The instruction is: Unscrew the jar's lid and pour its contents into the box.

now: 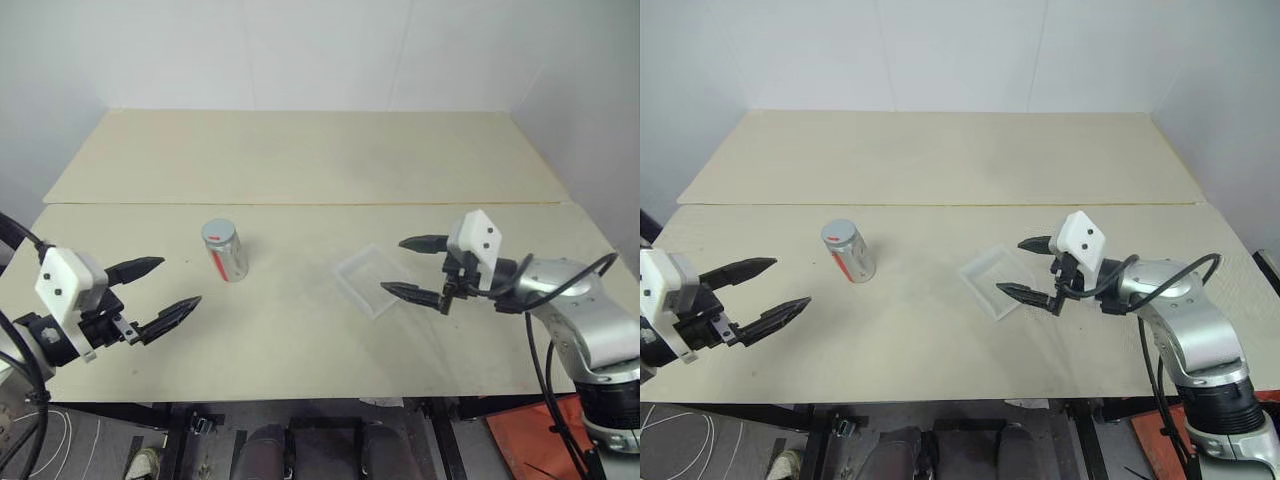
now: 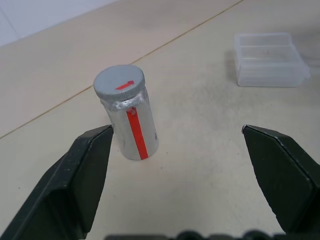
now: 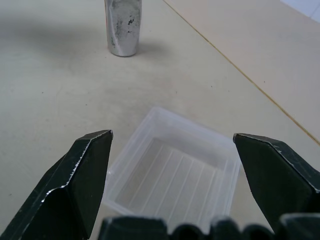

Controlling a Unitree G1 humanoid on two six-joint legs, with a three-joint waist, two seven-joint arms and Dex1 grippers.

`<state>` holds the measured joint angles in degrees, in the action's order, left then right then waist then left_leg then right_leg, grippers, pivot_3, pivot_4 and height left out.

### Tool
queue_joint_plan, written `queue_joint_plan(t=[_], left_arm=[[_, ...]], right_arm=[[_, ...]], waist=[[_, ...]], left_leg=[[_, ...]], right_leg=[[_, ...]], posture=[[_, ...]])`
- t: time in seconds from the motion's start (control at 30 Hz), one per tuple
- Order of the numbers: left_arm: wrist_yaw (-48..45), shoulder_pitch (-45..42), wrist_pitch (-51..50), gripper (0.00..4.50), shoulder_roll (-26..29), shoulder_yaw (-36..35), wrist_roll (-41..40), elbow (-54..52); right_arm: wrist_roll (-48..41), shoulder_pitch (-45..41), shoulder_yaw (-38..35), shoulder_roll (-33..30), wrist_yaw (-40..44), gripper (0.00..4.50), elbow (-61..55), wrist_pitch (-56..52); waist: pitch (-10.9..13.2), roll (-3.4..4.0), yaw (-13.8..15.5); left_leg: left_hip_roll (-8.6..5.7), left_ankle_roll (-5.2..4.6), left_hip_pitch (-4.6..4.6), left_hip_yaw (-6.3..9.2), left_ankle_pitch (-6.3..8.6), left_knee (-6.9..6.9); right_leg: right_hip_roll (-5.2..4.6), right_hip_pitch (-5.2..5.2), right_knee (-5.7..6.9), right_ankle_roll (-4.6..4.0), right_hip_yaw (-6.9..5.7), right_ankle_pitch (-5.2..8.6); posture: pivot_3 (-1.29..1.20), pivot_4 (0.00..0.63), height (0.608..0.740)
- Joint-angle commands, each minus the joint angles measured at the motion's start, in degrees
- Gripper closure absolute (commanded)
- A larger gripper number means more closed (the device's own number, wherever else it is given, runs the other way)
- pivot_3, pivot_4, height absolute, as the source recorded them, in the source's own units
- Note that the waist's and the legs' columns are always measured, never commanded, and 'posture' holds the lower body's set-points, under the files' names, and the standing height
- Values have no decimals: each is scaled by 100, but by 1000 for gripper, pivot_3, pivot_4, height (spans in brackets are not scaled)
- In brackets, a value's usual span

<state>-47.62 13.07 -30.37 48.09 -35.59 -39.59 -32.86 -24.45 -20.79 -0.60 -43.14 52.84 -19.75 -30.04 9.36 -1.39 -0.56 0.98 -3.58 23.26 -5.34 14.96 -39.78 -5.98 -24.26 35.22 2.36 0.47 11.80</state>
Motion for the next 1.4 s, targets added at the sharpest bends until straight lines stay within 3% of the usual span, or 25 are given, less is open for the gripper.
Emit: queue_joint_plan(t=[0.03, 0.2, 0.53, 0.83, 1.3, 1.4], left_arm=[[84, -206, 11, 20, 85, 59, 19, -32], [576, -573, -18, 20, -250, 574, 183, -3], [2506, -944, 8, 20, -1729, 1607, 1151, 64], [2726, -1583, 897, 20, -2548, 2323, 1802, 1082], [2884, -2670, 2113, 20, -3039, 2722, 2583, 2941], [2945, -2749, 2261, 817, -3115, 2778, 2723, 3095]], right_arm=[[24, -31, -84, -35, -48, 0, -251, 129], [-57, -74, -138, -76, 35, 0, -351, 78], [201, -283, -62, -181, 96, 0, -321, 251], [123, -388, -248, -392, 130, 0, -528, 188], [8, -164, -430, -473, -175, 0, -1069, 2], [7, -116, -450, -471, -200, 0, -1121, -13]], waist=[[0, 0, 5], [0, 0, 3], [-1, -2, 9], [-1, -2, 74], [-1, -3, 122], [-1, -4, 121]], left_leg=[[0, 0, 1, 0, 0, 0], [-1, 0, 1, -1, 0, 0], [-2, 0, 0, 5, 0, -1], [-4, -1, 0, 7, 0, -4], [-6, -8, 6, 7, 3, -6], [-6, -8, 7, 7, 3, -6]], right_leg=[[0, -1, 0, 0, 0, 0], [0, 0, 0, 1, 0, -1], [-1, 3, 4, 2, 2, -4], [-2, 5, 5, 1, 0, -5], [-7, 5, -1, 3, -3, -7], [-8, 4, -1, 4, -3, -7]], posture=[[0, 150, 740], [0, 150, 740], [0, 150, 740], [0, 150, 740], [0, 150, 740], [0, 150, 740]])
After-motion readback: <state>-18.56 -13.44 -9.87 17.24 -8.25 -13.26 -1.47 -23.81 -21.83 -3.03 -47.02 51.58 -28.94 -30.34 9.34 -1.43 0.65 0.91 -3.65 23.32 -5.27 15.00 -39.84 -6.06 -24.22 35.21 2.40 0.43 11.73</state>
